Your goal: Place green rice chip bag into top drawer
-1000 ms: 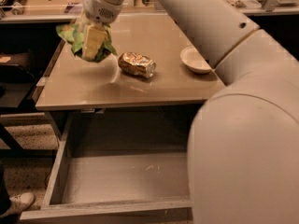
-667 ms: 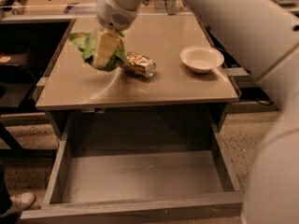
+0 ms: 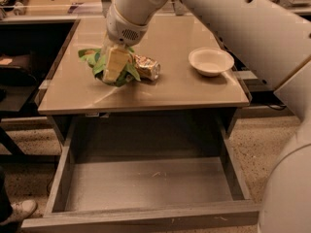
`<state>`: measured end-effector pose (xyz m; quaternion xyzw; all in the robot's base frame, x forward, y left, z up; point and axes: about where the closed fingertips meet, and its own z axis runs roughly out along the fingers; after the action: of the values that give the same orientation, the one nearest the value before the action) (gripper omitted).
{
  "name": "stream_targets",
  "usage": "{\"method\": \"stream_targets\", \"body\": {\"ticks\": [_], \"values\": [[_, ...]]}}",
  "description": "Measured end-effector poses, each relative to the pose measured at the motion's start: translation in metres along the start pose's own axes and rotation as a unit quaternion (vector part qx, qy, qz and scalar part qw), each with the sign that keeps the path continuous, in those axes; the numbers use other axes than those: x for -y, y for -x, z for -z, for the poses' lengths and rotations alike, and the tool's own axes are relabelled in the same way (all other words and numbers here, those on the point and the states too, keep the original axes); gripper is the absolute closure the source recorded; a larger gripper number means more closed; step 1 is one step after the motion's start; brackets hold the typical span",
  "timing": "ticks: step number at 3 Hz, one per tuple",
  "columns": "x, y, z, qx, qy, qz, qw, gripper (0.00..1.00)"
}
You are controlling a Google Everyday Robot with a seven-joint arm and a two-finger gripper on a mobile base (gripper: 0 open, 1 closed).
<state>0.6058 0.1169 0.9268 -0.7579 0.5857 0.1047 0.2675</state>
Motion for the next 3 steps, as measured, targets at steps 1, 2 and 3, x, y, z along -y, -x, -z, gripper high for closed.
{"method": "stream_targets", "body": {"ticks": [1,2,3], "values": [[-0.012,0.008,0.022,-0.009,0.001,-0.008,0.9999,1.00],[-0.053,0.019,0.060,-0.024,0.001,-0.043,0.9988,1.00],[-0.123,0.031,0.097,-0.039,-0.012,-0.122,0.9917,1.00]]}}
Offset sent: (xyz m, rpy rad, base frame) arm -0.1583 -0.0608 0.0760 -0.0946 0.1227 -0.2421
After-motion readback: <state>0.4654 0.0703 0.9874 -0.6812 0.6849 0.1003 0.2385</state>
